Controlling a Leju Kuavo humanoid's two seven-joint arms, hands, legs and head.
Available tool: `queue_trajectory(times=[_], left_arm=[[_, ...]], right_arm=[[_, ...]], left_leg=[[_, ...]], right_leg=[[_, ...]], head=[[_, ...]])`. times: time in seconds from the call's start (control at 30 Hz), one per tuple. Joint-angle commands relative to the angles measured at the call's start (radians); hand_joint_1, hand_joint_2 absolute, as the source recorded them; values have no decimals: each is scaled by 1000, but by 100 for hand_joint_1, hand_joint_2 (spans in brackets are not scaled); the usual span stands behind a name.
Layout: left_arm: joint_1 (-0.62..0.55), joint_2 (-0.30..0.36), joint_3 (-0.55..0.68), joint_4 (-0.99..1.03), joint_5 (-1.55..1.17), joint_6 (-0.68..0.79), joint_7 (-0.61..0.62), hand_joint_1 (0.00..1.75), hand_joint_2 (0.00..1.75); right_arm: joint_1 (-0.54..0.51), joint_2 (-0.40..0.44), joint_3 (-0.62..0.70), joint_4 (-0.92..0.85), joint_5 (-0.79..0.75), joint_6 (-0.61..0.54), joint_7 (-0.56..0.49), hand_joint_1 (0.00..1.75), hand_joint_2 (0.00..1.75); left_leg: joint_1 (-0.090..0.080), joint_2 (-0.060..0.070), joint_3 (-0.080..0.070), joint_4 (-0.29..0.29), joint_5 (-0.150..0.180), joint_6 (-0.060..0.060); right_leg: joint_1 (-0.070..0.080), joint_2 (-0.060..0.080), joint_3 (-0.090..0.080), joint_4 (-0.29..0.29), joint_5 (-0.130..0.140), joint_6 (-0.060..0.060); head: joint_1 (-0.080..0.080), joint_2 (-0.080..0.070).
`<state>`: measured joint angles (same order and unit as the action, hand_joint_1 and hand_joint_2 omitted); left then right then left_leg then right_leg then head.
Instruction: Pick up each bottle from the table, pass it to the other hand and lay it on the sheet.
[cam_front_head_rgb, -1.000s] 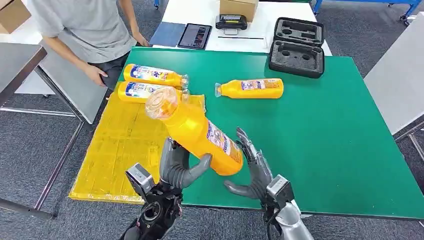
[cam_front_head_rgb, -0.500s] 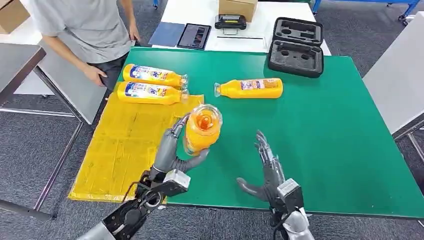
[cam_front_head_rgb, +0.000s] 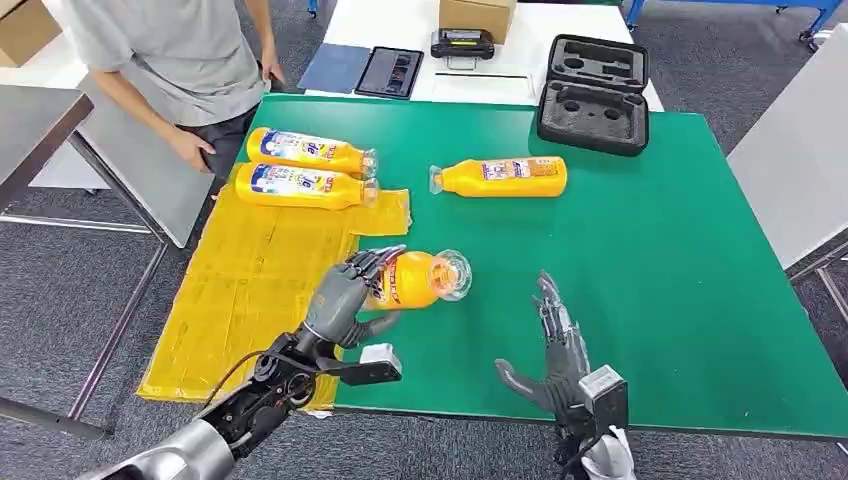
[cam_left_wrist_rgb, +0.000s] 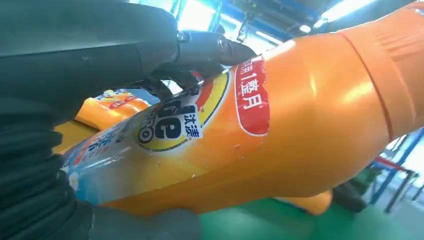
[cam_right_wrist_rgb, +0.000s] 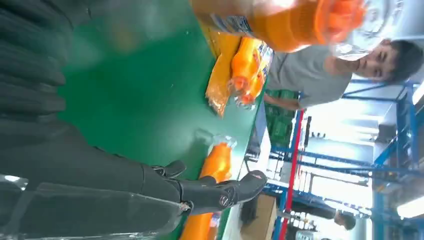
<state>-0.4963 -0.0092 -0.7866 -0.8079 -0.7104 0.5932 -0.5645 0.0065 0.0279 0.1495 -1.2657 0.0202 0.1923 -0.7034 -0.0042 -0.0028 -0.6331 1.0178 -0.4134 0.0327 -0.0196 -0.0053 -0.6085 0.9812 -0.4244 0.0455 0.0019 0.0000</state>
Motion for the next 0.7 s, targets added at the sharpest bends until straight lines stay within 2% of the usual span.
queue_trajectory(times=[0.03,0.17,0.2,0.23,0.33,0.4,0.57,0.7], left_arm=[[-89,0,-32,145,-64,13,42,175,175],[-89,0,-32,145,-64,13,42,175,175],[-103,2,-39,169,-124,47,79,175,175],[-116,1,-45,187,-156,49,105,175,175],[-172,-3,-79,244,-284,52,185,175,175],[-190,-9,-79,261,-297,21,193,175,175],[-217,1,-105,311,-407,-9,279,175,175],[-236,12,-141,345,-537,-13,423,175,175]], right_arm=[[3,21,-43,2,-2,8,5,0,175],[3,21,-43,2,-2,8,5,0,175],[0,25,-44,7,-3,14,5,0,175],[-6,28,-42,13,-2,20,5,0,175],[-38,41,-46,58,0,17,5,0,175],[-46,43,-50,68,-2,15,5,0,175],[-35,50,-64,66,-5,18,5,0,175],[-33,55,-68,74,3,20,5,0,175]], left_leg=[[1,0,5,0,-2,-2],[1,0,5,0,-2,-2],[0,0,3,-1,-1,-1],[2,0,10,0,-4,-3],[2,1,8,0,-3,-3],[1,0,1,0,0,-1],[2,0,5,0,-1,-2],[2,1,6,0,-2,-2]], right_leg=[[1,0,5,0,-2,-2],[2,0,5,-1,-2,-2],[0,0,3,0,-1,-1],[2,1,10,-1,-4,-3],[2,1,8,0,-3,-3],[1,1,2,0,0,-1],[2,0,5,-1,-1,-2],[2,2,6,0,-2,-2]], head=[[0,0],[0,0],[0,0],[0,0],[0,0],[0,0],[0,0],[0,0]])
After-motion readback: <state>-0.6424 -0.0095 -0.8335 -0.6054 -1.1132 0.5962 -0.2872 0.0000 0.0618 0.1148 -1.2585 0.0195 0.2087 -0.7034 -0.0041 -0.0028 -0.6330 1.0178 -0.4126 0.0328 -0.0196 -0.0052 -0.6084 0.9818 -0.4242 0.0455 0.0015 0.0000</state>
